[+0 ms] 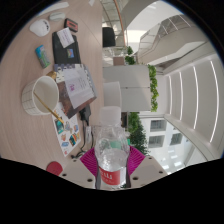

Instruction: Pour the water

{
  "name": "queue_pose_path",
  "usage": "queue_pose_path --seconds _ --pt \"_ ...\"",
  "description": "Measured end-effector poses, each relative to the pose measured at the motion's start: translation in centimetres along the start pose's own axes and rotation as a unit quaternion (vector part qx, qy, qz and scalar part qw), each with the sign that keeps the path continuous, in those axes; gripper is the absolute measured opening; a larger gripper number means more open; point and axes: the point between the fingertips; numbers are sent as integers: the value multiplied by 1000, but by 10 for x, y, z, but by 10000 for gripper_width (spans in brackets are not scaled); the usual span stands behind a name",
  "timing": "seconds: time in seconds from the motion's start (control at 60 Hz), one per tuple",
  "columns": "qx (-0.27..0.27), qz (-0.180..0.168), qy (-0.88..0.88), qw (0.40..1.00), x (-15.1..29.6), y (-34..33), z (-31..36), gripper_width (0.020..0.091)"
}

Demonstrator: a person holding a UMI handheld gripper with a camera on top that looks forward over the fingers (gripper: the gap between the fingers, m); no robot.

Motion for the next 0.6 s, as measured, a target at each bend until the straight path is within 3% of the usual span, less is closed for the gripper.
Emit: queue_pose_path --seconds 0.067,0.167,0.183,0.3,0.467,0.483,0.5,0.6 --pt "-3 -20 -137 990 23 9 13 337" --pt "-20 -15 -322 946 43 4 30 339" --pt "1 -27 -341 940 44 17 32 339" --pt "-1 -30 -396 918 56 12 33 338" --pt "9 -29 -344 938 52 25 32 338" --pt "11 -26 -323 946 51 26 29 312" --pt "13 -24 -298 954 49 27 26 339" --pt "12 -20 -62 998 48 30 -24 342"
Point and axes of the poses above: the point between the fingertips, and its own axes, seen from behind it with the camera up: z to the left, x up, y forward, the way the camera looks, and after that the axes turned 3 degrees about y, right-handed
